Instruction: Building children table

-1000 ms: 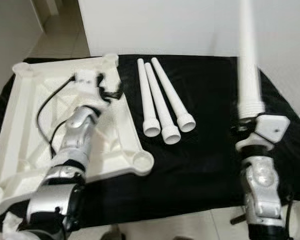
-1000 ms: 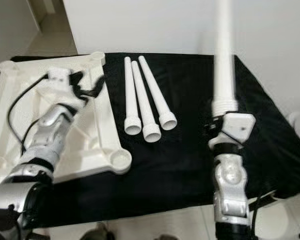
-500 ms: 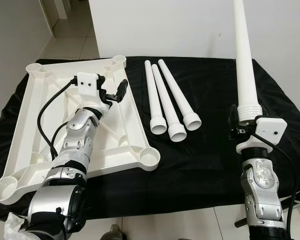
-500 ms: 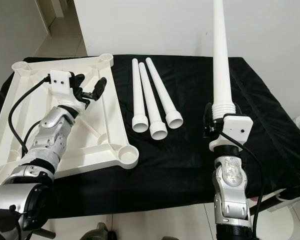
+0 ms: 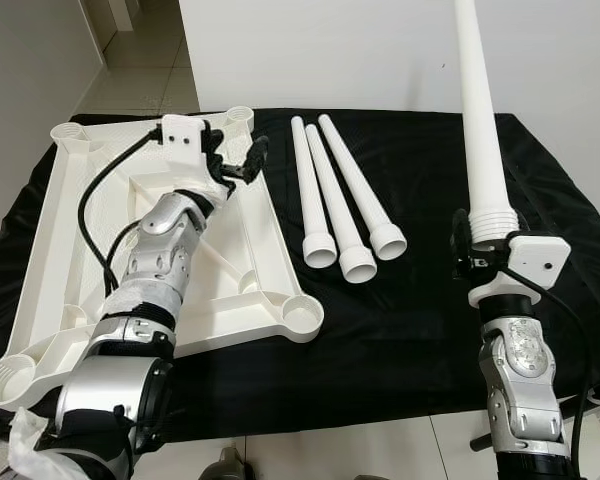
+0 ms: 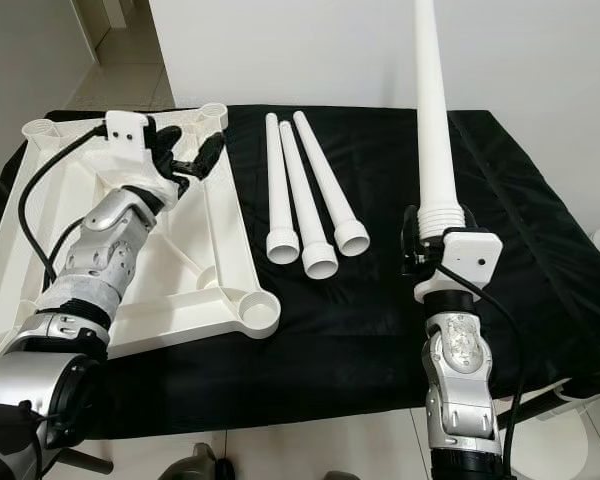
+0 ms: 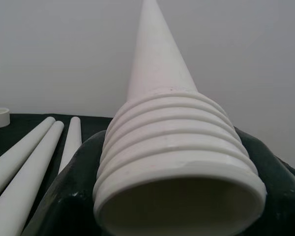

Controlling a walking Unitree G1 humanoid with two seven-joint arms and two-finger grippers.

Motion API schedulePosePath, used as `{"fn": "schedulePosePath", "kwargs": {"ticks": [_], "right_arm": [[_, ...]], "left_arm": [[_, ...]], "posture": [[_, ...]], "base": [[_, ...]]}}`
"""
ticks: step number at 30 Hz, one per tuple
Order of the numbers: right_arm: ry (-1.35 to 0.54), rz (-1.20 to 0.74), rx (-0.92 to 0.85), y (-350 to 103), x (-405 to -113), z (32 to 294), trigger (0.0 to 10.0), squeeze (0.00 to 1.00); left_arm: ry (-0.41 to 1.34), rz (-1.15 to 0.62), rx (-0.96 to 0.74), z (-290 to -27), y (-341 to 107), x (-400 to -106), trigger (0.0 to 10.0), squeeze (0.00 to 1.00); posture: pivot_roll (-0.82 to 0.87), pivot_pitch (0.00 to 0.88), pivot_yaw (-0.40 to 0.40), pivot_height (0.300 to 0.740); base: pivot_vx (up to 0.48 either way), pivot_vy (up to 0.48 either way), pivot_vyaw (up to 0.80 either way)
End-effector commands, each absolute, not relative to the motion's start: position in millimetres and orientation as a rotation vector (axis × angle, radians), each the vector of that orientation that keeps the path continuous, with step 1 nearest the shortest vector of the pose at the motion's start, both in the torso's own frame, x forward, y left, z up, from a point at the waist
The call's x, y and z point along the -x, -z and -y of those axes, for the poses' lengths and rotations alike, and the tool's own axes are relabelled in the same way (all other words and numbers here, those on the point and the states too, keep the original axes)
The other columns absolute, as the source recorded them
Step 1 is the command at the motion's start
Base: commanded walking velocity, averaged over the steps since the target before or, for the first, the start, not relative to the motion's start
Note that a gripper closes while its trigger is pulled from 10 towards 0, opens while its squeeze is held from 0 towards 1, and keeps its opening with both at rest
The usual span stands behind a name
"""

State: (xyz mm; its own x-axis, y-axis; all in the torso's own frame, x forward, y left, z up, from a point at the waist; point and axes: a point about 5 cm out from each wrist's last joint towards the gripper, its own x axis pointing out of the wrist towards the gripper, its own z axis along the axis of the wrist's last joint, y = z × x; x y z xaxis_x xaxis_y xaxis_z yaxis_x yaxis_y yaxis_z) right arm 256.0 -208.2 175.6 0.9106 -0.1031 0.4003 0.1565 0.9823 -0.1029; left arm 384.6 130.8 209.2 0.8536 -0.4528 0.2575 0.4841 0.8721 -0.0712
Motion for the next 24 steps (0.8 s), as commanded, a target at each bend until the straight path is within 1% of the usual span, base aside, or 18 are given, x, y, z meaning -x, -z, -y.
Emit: {"fn": "schedulePosePath", "kwargs": {"ticks": [1,2,7,8,10,11,13,14,16,18,20,21,23,24], "right_arm": [[0.137,0.442,0.137,-181.6,-253.9,210.6,10.0,0.0],[0.136,0.448,0.144,-183.9,-253.5,212.0,10.0,0.0],[0.143,0.456,0.159,-187.1,-252.4,214.6,10.0,0.0],[0.146,0.459,0.163,-187.8,-251.4,215.0,10.0,0.0],[0.151,0.46,0.163,-187.3,-249.9,215.2,10.0,0.0],[0.151,0.46,0.163,-186.4,-248.8,214.6,10.0,0.0],[0.15,0.46,0.162,-185.9,-248.5,214.2,10.0,0.0],[0.146,0.459,0.164,-185.4,-248.7,213.1,10.0,0.0],[0.129,0.468,0.169,-187.8,-249.1,211.1,10.0,0.0],[0.129,0.468,0.169,-187.8,-249.1,211.1,10.0,0.0],[0.073,0.488,0.176,-192.8,-253.2,204.2,10.0,0.0],[0.073,0.488,0.176,-192.8,-253.2,204.2,10.0,0.0],[-0.017,0.517,0.175,-199.4,-260.7,190.8,10.0,0.0],[-0.017,0.517,0.175,-199.4,-260.7,190.8,10.0,0.0]], "left_arm": [[0.873,0.262,0.073,-115.7,-211.0,-371.9,10.0,0.0],[0.875,0.267,0.074,-113.5,-211.9,-372.7,10.0,0.0],[0.838,0.269,0.08,-110.9,-213.5,-376.9,10.0,0.01],[0.847,0.265,0.095,-109.8,-215.1,-377.7,10.0,1.0],[0.853,0.254,0.096,-107.3,-218.3,-379.0,10.0,1.0],[0.873,0.243,0.095,-104.5,-221.2,-379.4,10.0,0.0],[0.885,0.234,0.094,-102.5,-223.4,-379.7,10.0,0.0],[0.943,0.203,0.122,-98.3,-225.4,-378.6,10.0,0.0],[1.03,0.176,0.123,-94.5,-225.1,-374.7,10.0,0.0],[1.03,0.176,0.123,-94.5,-225.1,-374.7,10.0,0.0],[1.12,0.114,0.173,-88.2,-228.5,-374.9,10.0,0.0],[1.12,0.114,0.173,-88.2,-228.5,-374.9,10.0,0.0],[1.186,0.038,0.291,-80.0,-241.4,-379.3,10.0,0.0],[1.186,0.038,0.291,-80.0,-241.4,-379.3,10.0,0.0]], "posture": [[-0.08,0.0,0.011,0.74],[-0.11,0.0,0.019,0.74],[-0.13,0.0,0.029,0.74],[-0.14,0.0,0.041,0.74],[-0.14,0.0,0.049,0.74],[-0.14,0.0,0.052,0.74],[-0.14,0.0,0.054,0.74],[-0.15,0.0,0.056,0.74],[-0.14,0.0,0.055,0.74],[-0.14,0.0,0.055,0.74],[-0.11,0.0,0.07,0.74],[-0.11,0.0,0.07,0.74],[-0.07,0.0,0.078,0.74],[-0.07,0.0,0.078,0.74]], "base": [[0.0,0.0,0.0],[0.0,0.0,0.0],[0.0,0.0,0.0],[0.0,0.0,0.0],[0.0,0.0,0.0],[0.0,0.0,0.0],[0.0,0.0,0.0],[0.0,0.0,0.0],[0.0,0.0,0.0],[0.0,0.0,0.0],[0.0,0.0,0.0],[0.0,0.0,0.0],[0.0,0.0,0.0],[0.0,0.0,0.0]]}}
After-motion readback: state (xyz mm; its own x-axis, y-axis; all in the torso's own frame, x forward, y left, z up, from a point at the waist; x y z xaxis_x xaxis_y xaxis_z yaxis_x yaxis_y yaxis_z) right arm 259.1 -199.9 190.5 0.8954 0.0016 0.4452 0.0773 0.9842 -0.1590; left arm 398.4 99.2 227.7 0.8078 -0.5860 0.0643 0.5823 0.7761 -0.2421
